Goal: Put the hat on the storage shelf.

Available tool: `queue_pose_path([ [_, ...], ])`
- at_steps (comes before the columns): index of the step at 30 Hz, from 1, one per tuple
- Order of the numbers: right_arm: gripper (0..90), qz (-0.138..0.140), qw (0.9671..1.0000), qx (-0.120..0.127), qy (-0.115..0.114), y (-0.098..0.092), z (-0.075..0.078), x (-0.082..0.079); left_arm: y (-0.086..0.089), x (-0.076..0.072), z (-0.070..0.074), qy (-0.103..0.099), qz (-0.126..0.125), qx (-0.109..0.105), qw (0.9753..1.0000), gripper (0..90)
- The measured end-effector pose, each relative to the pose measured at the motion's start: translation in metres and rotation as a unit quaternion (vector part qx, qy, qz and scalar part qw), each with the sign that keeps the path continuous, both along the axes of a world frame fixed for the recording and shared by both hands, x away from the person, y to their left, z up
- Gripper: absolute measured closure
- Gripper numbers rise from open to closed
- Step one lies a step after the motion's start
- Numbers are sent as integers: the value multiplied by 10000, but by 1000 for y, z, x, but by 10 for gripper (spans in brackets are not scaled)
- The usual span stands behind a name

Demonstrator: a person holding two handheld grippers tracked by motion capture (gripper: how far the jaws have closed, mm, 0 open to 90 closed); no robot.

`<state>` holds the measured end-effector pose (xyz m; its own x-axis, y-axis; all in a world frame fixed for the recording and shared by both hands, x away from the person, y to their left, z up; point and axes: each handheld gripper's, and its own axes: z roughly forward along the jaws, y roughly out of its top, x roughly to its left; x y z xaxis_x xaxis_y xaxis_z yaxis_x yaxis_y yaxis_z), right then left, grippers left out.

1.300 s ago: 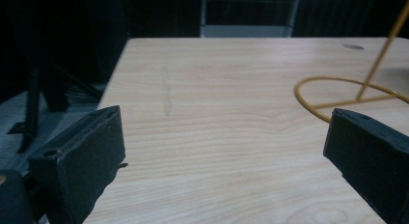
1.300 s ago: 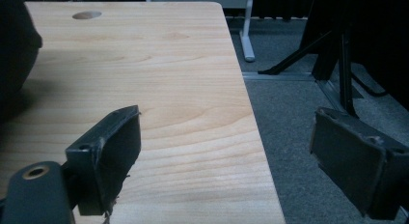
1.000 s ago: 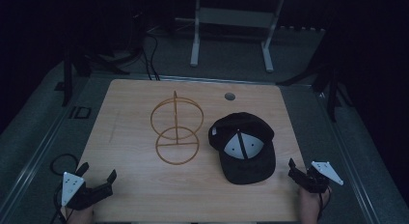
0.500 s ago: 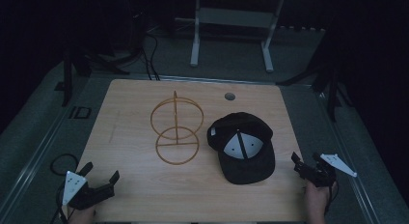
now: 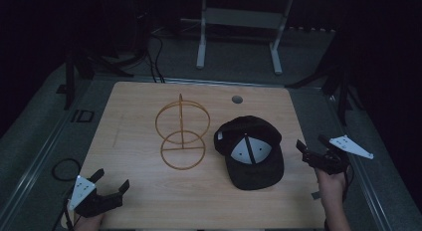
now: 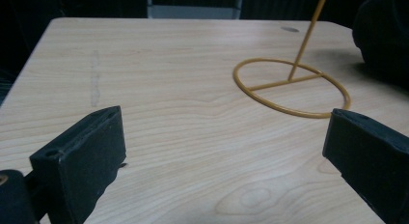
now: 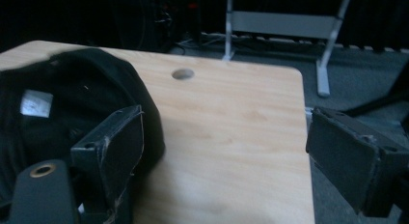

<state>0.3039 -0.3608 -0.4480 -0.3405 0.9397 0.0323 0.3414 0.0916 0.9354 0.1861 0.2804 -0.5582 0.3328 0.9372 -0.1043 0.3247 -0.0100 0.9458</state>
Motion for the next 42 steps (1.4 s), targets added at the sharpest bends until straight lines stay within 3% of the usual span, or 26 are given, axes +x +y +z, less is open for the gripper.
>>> queue_pose_path([
  [7,128,271,9994,-177,-73,19,20,15,-7,-1,2,124,-176,30,9998,19],
  [10,128,376,9991,-179,-13,28,26,23,-8,0,2,134,-207,52,9997,19],
  [13,128,532,9979,-369,90,39,29,32,-8,0,2,152,-192,48,9997,19],
  [18,121,718,9938,-736,432,65,25,49,-7,0,2,184,-193,50,9996,19],
  [21,109,1056,9901,-762,531,77,19,56,-7,0,2,154,-179,97,9997,19],
  [23,109,1095,9878,-913,628,84,15,61,-7,0,2,135,-159,126,9997,19],
  [26,173,1182,9840,-1086,769,94,8,69,-7,0,2,136,-170,99,9997,19],
  [29,251,1166,9801,-1408,774,101,3,72,-6,-1,2,128,-171,86,9997,19],
  [37,464,1052,9761,-1685,886,109,-11,82,-5,-1,2,86,-231,58,9997,19],
  [42,582,955,9705,-2012,929,113,-17,85,-6,0,1,131,-247,92,9996,19],
])
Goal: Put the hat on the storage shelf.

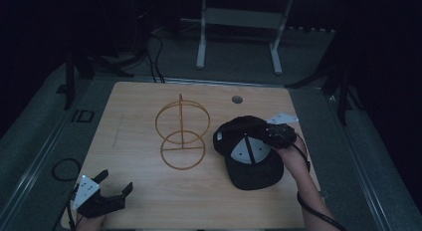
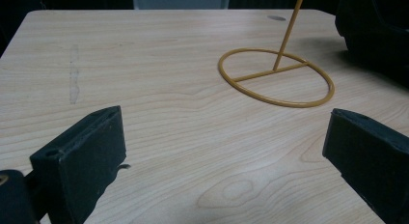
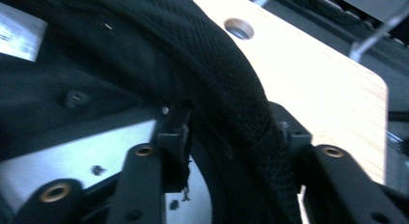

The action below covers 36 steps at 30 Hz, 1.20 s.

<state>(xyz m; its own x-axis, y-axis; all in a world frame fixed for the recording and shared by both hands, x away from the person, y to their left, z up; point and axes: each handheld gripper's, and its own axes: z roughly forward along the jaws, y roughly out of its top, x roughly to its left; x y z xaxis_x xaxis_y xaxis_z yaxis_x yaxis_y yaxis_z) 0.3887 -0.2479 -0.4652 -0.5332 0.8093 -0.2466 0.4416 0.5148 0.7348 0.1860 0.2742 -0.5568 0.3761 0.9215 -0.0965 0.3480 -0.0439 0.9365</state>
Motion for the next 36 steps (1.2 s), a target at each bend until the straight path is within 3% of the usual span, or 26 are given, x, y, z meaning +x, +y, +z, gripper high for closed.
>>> queue_pose_path([
  [5,674,-54,9999,-156,45,1,-3,3,-1,0,0,21,9,18,10000,19],
  [9,832,-95,9998,-129,79,-1,-1,4,0,1,-1,62,-1,-9,10000,19],
  [11,868,-83,9998,-146,90,-1,-1,4,0,1,-1,80,-4,12,10000,19],
  [18,884,-67,9999,67,126,-1,5,0,-1,1,-2,102,-23,-38,9999,19],
  [28,886,30,9974,718,4,-3,31,-17,-4,1,-1,160,-10,-26,9999,19],
  [36,886,73,9944,1005,-323,-7,55,-34,-17,2,0,311,-197,70,9993,19],
])
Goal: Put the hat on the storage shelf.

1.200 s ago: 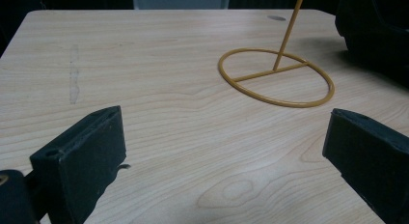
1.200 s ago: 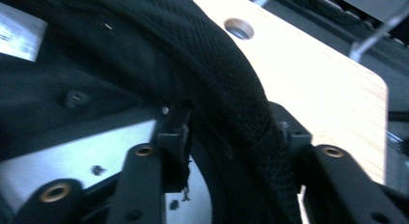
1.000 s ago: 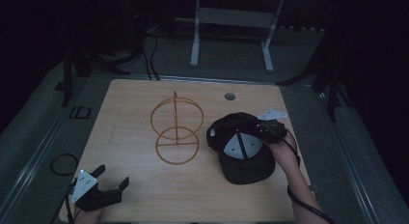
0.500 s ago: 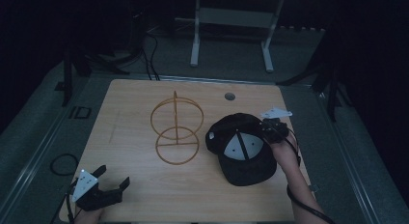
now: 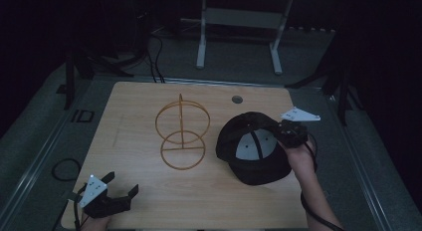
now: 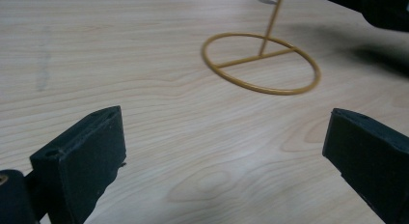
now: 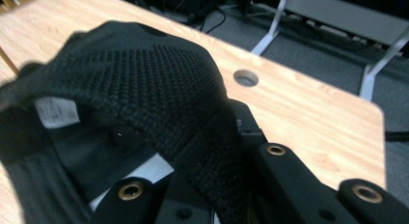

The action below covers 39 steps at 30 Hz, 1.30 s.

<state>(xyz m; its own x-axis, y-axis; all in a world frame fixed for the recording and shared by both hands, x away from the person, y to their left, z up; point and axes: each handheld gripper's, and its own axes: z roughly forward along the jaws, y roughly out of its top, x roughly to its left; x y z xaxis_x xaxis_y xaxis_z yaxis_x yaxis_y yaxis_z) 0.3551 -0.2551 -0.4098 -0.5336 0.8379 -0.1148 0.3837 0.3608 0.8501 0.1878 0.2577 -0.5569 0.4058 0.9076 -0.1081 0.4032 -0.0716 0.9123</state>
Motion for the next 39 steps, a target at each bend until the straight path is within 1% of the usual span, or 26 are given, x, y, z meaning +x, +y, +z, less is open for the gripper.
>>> queue_pose_path([
  [1,886,-8,10000,10,-26,0,2,-1,-3,0,1,-6,-27,30,10000,19],
  [4,887,-14,9999,36,-155,-2,12,-7,-12,1,3,-21,-158,33,9999,19],
  [5,886,-4,9998,30,-182,-2,14,-8,-16,1,4,-42,-236,51,9997,19],
  [6,886,-3,9997,63,-216,-3,17,-11,-19,1,5,-41,-246,66,9997,19],
  [7,886,-11,9997,63,-242,-3,19,-12,-22,1,6,-66,-288,119,9995,19],
  [8,886,-4,9996,27,-272,-3,21,-14,-26,1,8,-83,-333,124,9993,19],
  [10,886,-10,9995,61,-321,-4,24,-17,-33,2,11,-52,-445,82,9990,19],
  [12,886,4,9993,100,-363,-5,28,-21,-40,3,14,-15,-530,96,9985,20],
  [13,886,4,9993,100,-363,-5,28,-21,-40,3,14,-15,-530,96,9985,20],
  [14,886,16,9991,146,-390,-6,29,-23,-49,5,16,9,-633,74,9980,20],
  [15,886,16,9988,223,-433,-7,33,-28,-51,6,17,23,-674,55,9977,55],
  [16,886,26,9987,247,-447,-7,34,-30,-55,7,18,36,-721,16,9974,55],
  [19,886,93,9983,311,-493,-7,37,-37,-67,10,22,51,-845,59,9964,55],
  [20,886,96,9982,314,-501,-6,38,-39,-72,11,23,101,-892,83,9959,55],
  [23,886,119,9979,315,-562,-6,39,-45,-81,14,25,128,-998,122,9948,57],
  [26,886,138,9976,370,-562,-6,39,-49,-91,18,26,174,-1150,96,9932,62],
  [27,886,143,9977,373,-551,-6,38,-50,-94,19,26,157,-1167,118,9930,62],
  [29,886,176,9975,418,-546,-6,37,-52,-100,21,27,211,-1266,81,9917,62],
  [31,885,180,9974,437,-539,-5,37,-53,-103,22,27,215,-1281,59,9915,62],
  [32,885,199,9974,431,-546,-4,36,-54,-109,24,28,225,-1376,26,9902,62],
  [33,886,222,9971,474,-546,-3,35,-56,-112,24,29,216,-1405,31,9898,62],
  [35,885,244,9972,448,-554,-1,33,-58,-119,26,31,219,-1493,41,9885,62],
  [39,885,308,9968,489,-552,5,30,-61,-133,30,38,208,-1591,123,9870,62],
])
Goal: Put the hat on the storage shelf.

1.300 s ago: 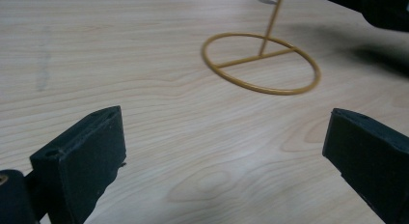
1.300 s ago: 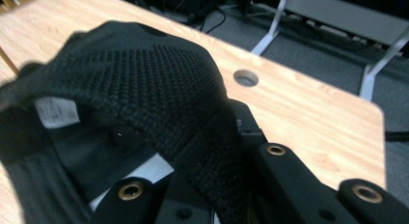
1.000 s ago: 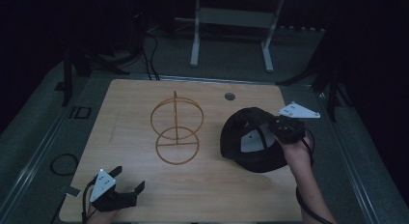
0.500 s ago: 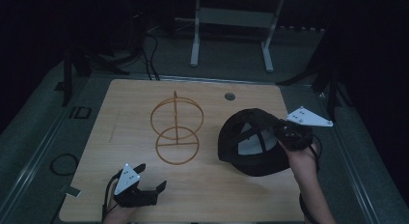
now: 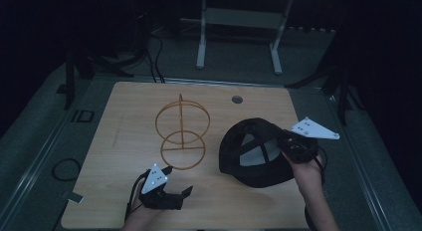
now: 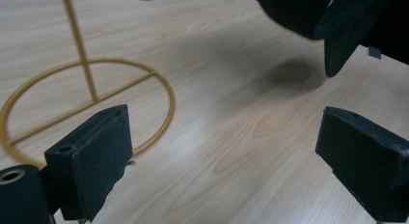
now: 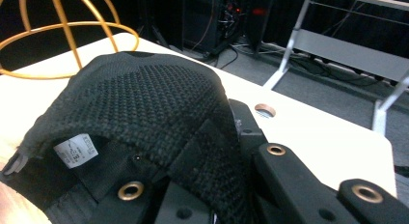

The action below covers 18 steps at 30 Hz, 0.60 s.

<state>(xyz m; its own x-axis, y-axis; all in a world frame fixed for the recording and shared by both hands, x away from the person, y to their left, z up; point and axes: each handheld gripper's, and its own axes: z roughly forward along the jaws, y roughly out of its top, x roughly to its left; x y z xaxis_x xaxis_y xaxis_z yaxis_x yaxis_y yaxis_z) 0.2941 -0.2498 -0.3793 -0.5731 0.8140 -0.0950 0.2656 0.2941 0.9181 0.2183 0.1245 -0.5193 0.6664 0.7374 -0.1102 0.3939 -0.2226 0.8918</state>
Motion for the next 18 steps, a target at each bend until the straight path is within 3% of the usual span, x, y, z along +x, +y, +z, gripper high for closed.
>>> queue_pose_path([
  [8,885,171,9998,-44,-14,12,-2,-7,-23,7,19,-67,-263,-52,9996,62],
  [13,886,260,9996,17,-70,16,2,-12,-40,10,30,-178,-465,62,9987,61],
  [18,885,342,9993,50,-122,19,3,-16,-51,17,39,-247,-556,-8,9981,62],
])
